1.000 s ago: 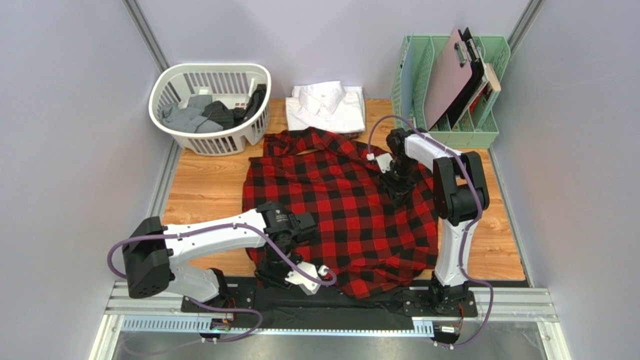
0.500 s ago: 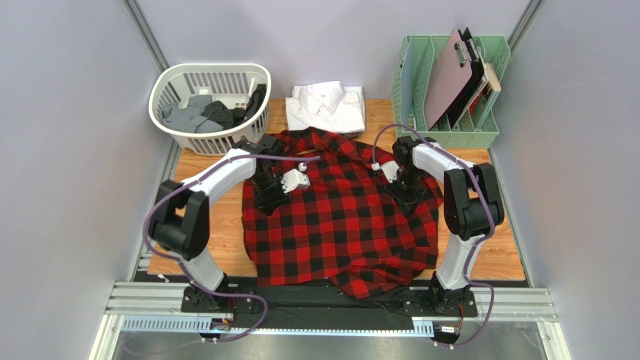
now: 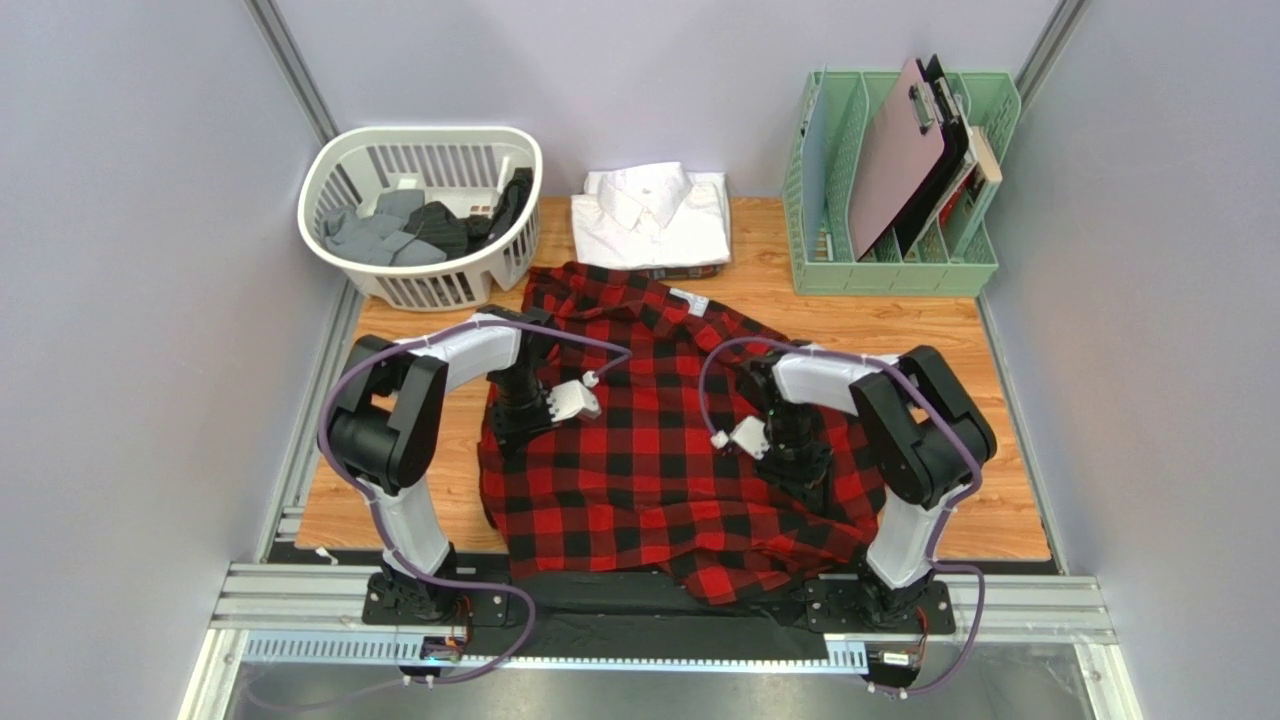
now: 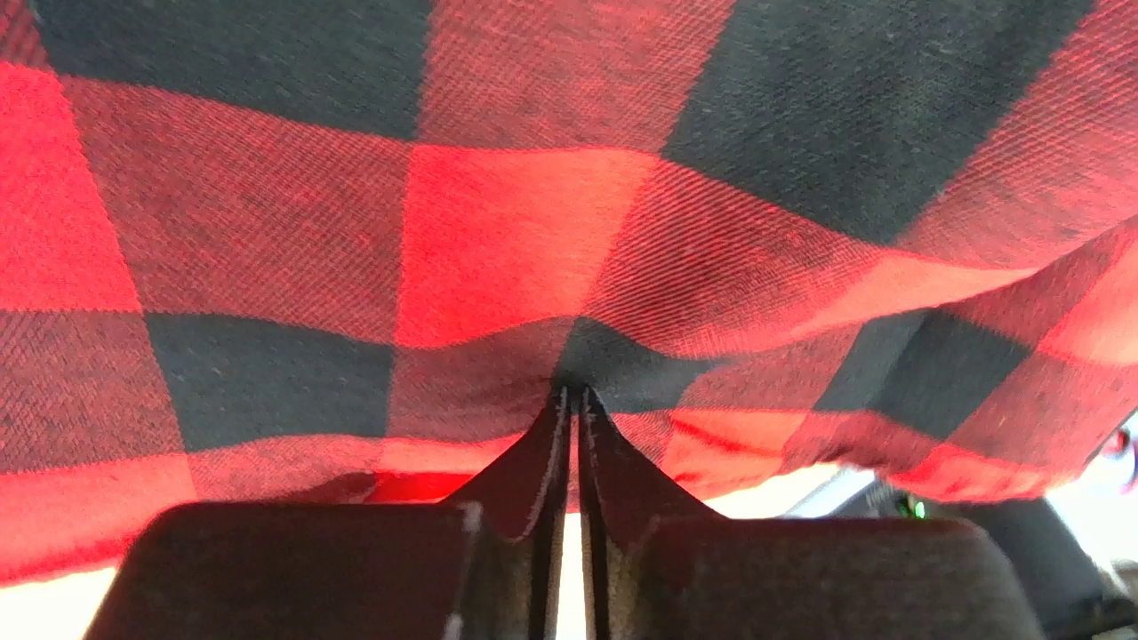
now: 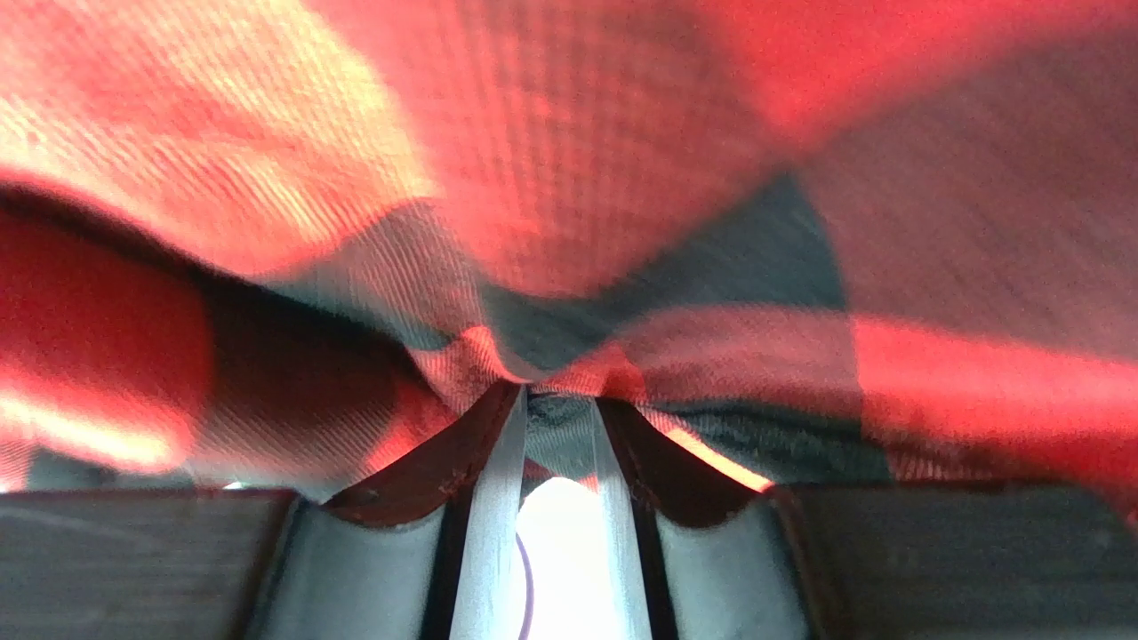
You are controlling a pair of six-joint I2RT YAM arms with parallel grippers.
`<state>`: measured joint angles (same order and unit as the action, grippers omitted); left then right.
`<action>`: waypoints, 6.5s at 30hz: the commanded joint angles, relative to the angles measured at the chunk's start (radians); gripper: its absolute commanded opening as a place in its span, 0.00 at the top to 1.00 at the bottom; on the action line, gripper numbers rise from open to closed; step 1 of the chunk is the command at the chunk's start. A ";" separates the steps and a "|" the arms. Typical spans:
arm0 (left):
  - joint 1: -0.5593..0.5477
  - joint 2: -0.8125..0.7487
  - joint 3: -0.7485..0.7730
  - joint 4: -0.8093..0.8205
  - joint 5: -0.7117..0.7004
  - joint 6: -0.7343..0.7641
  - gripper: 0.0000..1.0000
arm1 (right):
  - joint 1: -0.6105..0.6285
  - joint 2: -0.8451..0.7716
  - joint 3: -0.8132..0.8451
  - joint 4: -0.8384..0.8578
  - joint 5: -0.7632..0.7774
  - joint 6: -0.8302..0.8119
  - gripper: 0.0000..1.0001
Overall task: Fold and stack the long sleeve shirts
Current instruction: Flatten the shirt out, then fold the shirt
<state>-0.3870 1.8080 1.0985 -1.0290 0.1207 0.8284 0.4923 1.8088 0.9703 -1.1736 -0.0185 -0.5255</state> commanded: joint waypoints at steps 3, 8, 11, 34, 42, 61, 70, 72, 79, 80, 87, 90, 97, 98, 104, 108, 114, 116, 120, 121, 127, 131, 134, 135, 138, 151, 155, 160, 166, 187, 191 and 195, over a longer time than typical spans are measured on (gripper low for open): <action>0.091 -0.048 -0.055 -0.114 -0.046 0.155 0.95 | 0.147 -0.074 0.005 -0.009 -0.171 -0.050 0.67; 0.152 -0.121 0.108 -0.301 0.161 0.270 0.85 | 0.077 -0.186 0.244 -0.098 -0.288 -0.120 0.67; 0.161 -0.156 0.227 -0.332 0.319 0.253 0.66 | -0.015 -0.180 0.382 -0.037 -0.316 -0.084 0.67; 0.260 -0.260 0.239 0.182 0.510 -0.204 0.46 | -0.112 0.484 1.105 0.535 -0.242 0.225 0.52; 0.261 -0.211 0.271 0.228 0.496 -0.258 0.44 | -0.080 0.573 1.141 0.557 -0.281 0.213 0.47; 0.264 0.022 0.503 0.419 0.264 -0.489 0.42 | -0.035 0.699 1.202 0.503 -0.248 0.133 0.84; 0.188 0.235 0.681 0.409 0.139 -0.520 0.39 | -0.047 0.554 1.047 0.548 -0.258 0.125 1.00; 0.165 0.273 0.699 0.432 0.128 -0.531 0.39 | -0.054 0.491 1.010 0.581 -0.264 0.137 1.00; 0.134 0.434 0.851 0.394 0.077 -0.554 0.38 | -0.057 0.428 0.987 0.563 -0.290 0.157 1.00; 0.135 0.465 0.868 0.376 0.077 -0.554 0.39 | -0.055 0.426 0.986 0.559 -0.288 0.157 1.00; 0.132 0.553 0.987 0.279 0.086 -0.523 0.60 | -0.067 0.379 0.984 0.552 -0.330 0.182 1.00; 0.132 0.576 1.027 0.230 0.131 -0.508 0.77 | -0.074 0.356 0.984 0.552 -0.356 0.194 1.00; 0.138 0.444 0.966 0.292 0.255 -0.502 1.00 | -0.087 0.325 0.972 0.540 -0.368 0.197 1.00; 0.139 0.407 0.925 0.312 0.282 -0.500 1.00 | -0.090 0.311 0.970 0.539 -0.373 0.197 1.00; 0.128 0.122 0.796 0.388 0.517 -0.511 1.00 | -0.123 0.270 0.972 0.529 -0.364 0.193 1.00; 0.073 -0.014 0.733 0.379 0.597 -0.509 1.00 | -0.144 0.264 1.002 0.517 -0.362 0.191 1.00; 0.013 -0.097 0.709 0.354 0.608 -0.466 1.00 | -0.181 0.195 0.973 0.503 -0.374 0.197 1.00; -0.006 -0.113 0.707 0.333 0.625 -0.404 1.00 | -0.193 0.135 0.947 0.499 -0.377 0.193 1.00; -0.088 -0.182 0.646 0.285 0.654 -0.302 1.00 | -0.225 0.020 0.851 0.496 -0.420 0.194 1.00; -0.101 -0.187 0.618 0.274 0.657 -0.292 1.00 | -0.230 -0.005 0.797 0.494 -0.431 0.193 1.00; -0.070 -0.161 0.546 0.288 0.545 -0.348 0.70 | -0.236 -0.189 0.611 0.459 -0.478 0.145 1.00; 0.069 -0.053 0.589 0.299 0.415 -0.390 0.50 | -0.239 -0.290 0.538 0.466 -0.440 0.125 1.00; 0.135 0.104 0.733 0.187 0.370 -0.298 0.52 | -0.250 -0.307 0.545 0.492 -0.391 0.110 1.00; 0.146 0.172 0.788 0.140 0.364 -0.266 0.52 | -0.259 -0.293 0.560 0.499 -0.371 0.107 1.00; 0.157 0.286 0.877 0.040 0.306 -0.123 0.55 | -0.276 -0.234 0.620 0.496 -0.359 0.104 1.00; 0.158 0.476 0.896 0.063 0.039 0.155 0.67 | -0.299 -0.131 0.754 0.485 -0.340 0.099 1.00; 0.162 0.496 0.874 0.063 0.007 0.195 0.64 | -0.302 -0.111 0.769 0.486 -0.328 0.090 1.00; 0.160 0.513 0.870 0.030 0.002 0.230 0.62 | -0.305 -0.095 0.771 0.486 -0.330 0.088 1.00; 0.162 0.536 0.857 0.001 0.002 0.245 0.72 | -0.314 -0.083 0.775 0.488 -0.327 0.082 1.00; 0.169 0.272 0.853 0.138 0.077 0.133 1.00 | -0.347 -0.017 0.903 0.486 -0.219 -0.011 1.00; 0.169 0.246 0.827 0.126 0.088 0.152 1.00 | -0.354 -0.016 0.884 0.486 -0.219 -0.018 1.00; 0.171 0.217 0.787 0.124 0.082 0.169 1.00 | -0.357 -0.045 0.872 0.470 -0.254 -0.014 1.00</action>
<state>-0.2241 2.0884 1.9236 -0.9100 0.1818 0.9779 0.1413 1.8008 1.8458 -0.7216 -0.2569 -0.5179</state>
